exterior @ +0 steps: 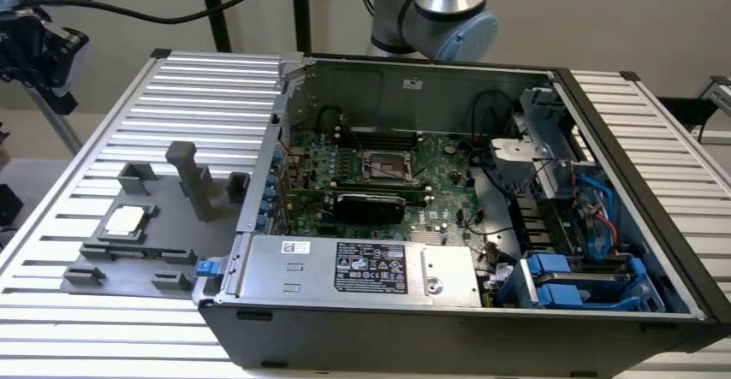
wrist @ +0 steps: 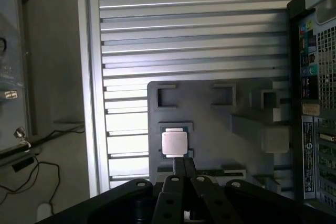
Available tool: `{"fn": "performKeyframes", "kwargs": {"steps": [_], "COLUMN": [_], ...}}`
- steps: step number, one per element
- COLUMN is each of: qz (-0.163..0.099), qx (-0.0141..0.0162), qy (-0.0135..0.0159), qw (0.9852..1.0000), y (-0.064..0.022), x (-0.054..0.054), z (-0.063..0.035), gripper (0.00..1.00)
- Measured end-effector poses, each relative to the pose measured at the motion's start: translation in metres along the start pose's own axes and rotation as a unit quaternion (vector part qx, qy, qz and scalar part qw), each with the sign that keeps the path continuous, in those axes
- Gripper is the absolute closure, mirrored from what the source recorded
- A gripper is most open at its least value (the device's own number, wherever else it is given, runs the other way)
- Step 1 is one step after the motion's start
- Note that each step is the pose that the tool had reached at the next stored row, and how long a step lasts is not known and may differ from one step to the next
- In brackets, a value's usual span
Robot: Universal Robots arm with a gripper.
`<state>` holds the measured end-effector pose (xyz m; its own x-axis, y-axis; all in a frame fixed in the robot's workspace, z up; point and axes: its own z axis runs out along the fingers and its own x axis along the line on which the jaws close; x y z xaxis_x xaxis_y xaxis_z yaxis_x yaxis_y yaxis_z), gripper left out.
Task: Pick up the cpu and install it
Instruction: 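Pick up the cpu and move it towards the insertion slot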
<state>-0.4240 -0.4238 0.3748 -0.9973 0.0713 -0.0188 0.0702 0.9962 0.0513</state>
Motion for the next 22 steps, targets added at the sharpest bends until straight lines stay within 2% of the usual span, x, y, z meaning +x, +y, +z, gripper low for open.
{"fn": "performKeyframes", "kwargs": {"steps": [7,8,9,10,11,14,15,17,18,21,22], "qz": [0.0,0.0,0.0,0.0,0.0,0.0,0.0,0.0,0.0,0.0,0.0], "qx": [0.0,0.0,0.0,0.0,0.0,0.0,0.0001,0.0001,0.0001,0.0002,0.0002], "qy": [0.0,0.0,0.0,0.0,0.0,0.0,0.0001,0.0003,0.0007,0.0028,0.0028], "qw": [1.0,1.0,1.0,1.0,1.0,1.0,1.0,1.0,1.0,1.0,1.0], "y": [0.0,0.0,0.0,0.0,0.0,0.0,0.0,0.0,0.0,-0.0002,-0.0003], "x": [0.0,0.0,0.0,0.0,0.0,0.0,0.0,0.0,0.0,-0.0009,-0.0016], "z": [0.0,0.0,0.0,0.0,0.0,0.0,0.0001,0.0007,0.0011,0.0046,0.0065], "gripper": [0.88,0.82,0.82,0.76,0.76,0.58,0.58,0.47,0.47,0.29,0.29]}}
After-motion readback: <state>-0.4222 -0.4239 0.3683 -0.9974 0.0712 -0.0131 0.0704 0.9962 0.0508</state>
